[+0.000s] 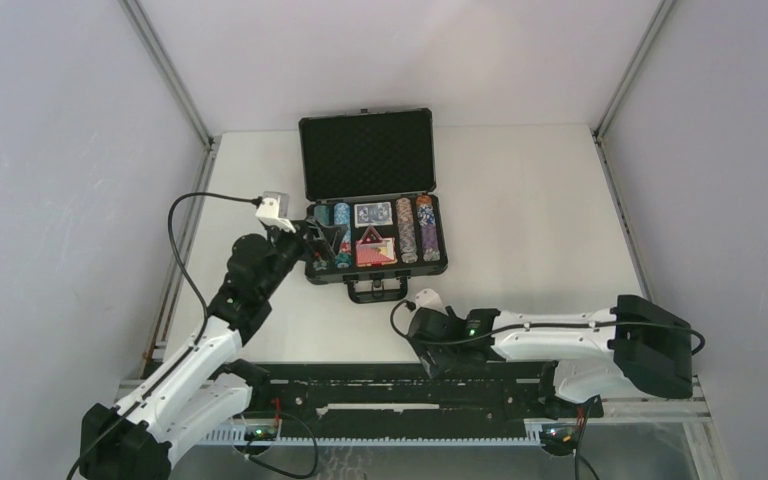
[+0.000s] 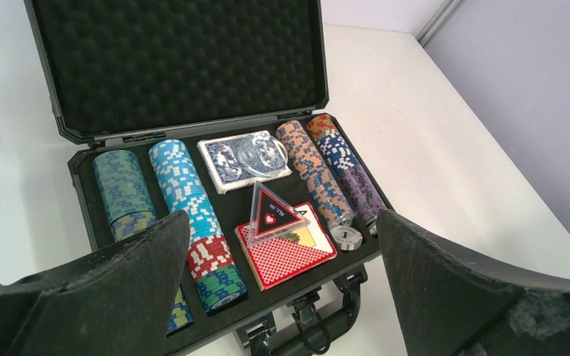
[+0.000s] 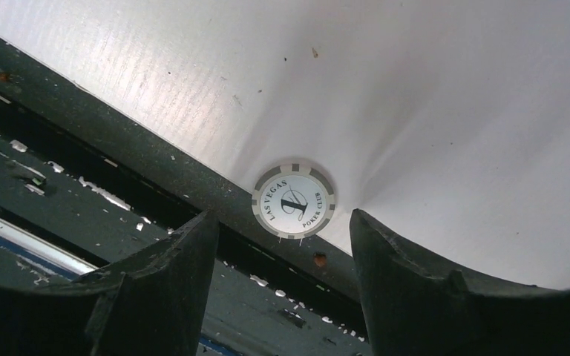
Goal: Pack up texas hold em set
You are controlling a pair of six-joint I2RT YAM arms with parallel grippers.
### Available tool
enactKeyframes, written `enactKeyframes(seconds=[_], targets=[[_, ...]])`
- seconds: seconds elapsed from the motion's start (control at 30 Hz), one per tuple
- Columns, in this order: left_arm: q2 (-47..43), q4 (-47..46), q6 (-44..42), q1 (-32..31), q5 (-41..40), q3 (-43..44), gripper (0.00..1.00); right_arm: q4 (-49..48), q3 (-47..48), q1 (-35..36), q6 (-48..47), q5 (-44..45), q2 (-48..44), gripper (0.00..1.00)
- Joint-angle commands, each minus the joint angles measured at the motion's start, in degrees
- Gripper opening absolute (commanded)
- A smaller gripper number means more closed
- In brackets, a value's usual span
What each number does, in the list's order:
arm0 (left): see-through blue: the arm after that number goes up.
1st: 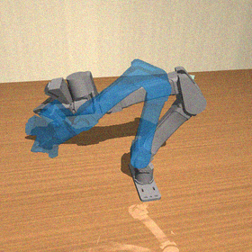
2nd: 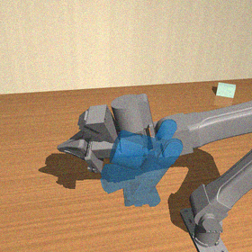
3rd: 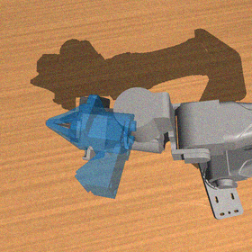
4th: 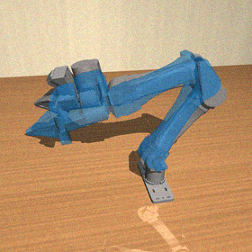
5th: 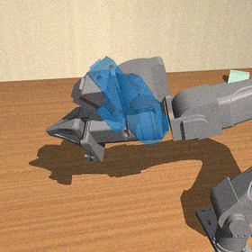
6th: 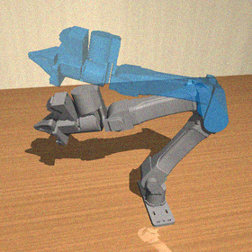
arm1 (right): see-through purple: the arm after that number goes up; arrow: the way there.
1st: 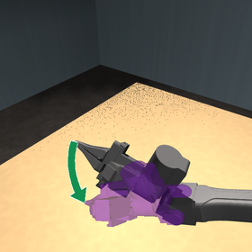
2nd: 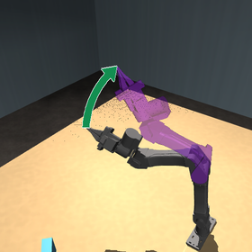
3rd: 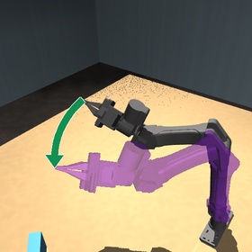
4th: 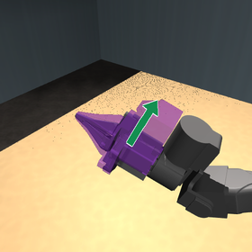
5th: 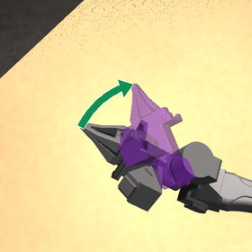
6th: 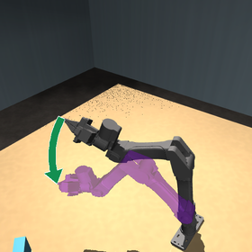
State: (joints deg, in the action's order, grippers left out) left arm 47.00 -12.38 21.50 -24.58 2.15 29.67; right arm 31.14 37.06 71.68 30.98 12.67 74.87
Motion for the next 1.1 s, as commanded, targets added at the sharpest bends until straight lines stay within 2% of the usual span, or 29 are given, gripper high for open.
enactKeyframes(seconds=[0.0, 0.23, 0.57, 0.8, 1.07], targets=[[-0.59, -2.82, -0.40, -0.55, 0.49, 0.52, 1.00, 0.88, 3.15, 1.17, 1.14, 1.96, 2.55, 0.73], [-0.68, -2.65, -0.49, -0.55, 0.37, 0.34, 1.00, 1.66, 3.90, 1.51, 1.85, 2.53, 4.38, 0.72], [-0.82, -2.69, -0.58, -0.56, 0.26, 0.24, 1.00, 3.08, 4.83, 1.53, 3.00, 4.06, 6.07, 0.62], [-0.79, -2.67, -0.67, -0.54, 0.22, 0.06, 1.00, 2.81, 5.09, 1.53, 2.96, 4.06, 7.11, 0.60], [-0.93, -2.60, -0.78, -0.55, 0.19, 0.08, 1.00, 2.95, 5.13, 1.53, 3.06, 4.10, 7.31, 0.49]])
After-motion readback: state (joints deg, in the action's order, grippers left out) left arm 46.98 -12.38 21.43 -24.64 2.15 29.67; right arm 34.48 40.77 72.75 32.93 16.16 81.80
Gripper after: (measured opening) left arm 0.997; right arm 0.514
